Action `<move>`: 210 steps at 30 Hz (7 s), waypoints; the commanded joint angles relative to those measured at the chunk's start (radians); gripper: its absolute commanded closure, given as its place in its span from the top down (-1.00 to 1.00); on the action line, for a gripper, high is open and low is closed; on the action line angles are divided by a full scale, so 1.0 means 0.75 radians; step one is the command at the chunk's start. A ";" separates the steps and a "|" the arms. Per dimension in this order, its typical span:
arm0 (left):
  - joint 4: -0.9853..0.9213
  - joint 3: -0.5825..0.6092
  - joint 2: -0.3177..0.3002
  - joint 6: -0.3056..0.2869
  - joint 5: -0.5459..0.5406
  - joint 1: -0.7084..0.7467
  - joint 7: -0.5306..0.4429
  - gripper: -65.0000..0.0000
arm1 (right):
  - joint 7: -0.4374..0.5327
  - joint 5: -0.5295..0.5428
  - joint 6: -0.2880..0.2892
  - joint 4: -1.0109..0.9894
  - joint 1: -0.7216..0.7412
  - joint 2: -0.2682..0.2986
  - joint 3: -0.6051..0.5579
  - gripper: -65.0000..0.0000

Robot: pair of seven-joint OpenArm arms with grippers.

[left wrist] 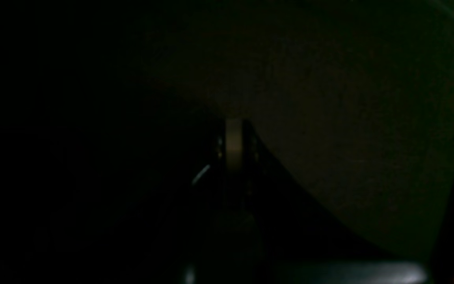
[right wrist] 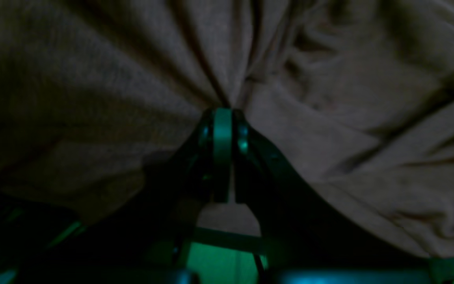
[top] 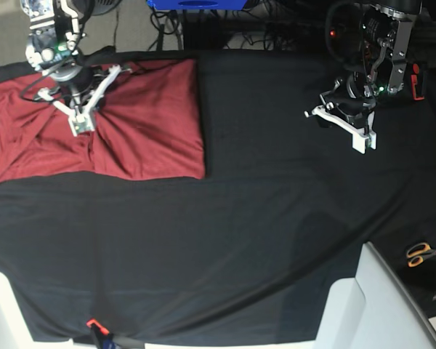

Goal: Fold the T-shirt properly
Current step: 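Move the right gripper over the folded bundle and grasp its edge, then pull the grasped edge with the right gripper to square the bundle, then open the right gripper and raise it off the bundle, then lower the right gripper to the bundle's side edge and grasp it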

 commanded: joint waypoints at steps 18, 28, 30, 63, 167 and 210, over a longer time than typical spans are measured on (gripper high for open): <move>0.014 -0.010 -0.017 -0.004 -0.004 -0.011 -0.019 -1.00 | -0.157 0.192 -0.004 0.025 0.004 0.010 0.013 -0.79; 0.014 -0.010 -0.017 -0.004 0.009 -0.009 -0.019 -1.00 | -0.165 0.204 -0.108 0.195 0.020 0.010 0.013 -0.24; 0.014 -0.003 -0.015 -0.004 0.060 -0.009 -0.019 -1.00 | -0.167 0.204 -0.116 0.201 0.087 0.012 0.005 -0.25; 0.016 -0.012 0.011 -0.004 0.172 0.008 -0.021 -1.00 | -0.167 0.204 -0.116 -0.497 0.660 0.012 0.005 -0.25; -0.060 -0.012 0.013 -0.004 0.174 -0.011 -0.023 -1.00 | -0.231 0.836 0.746 -1.468 0.701 0.571 1.179 0.67; -0.070 -0.003 0.015 -0.147 0.174 -0.017 -0.023 -1.00 | -0.304 0.701 0.746 -1.192 0.544 0.444 0.651 0.65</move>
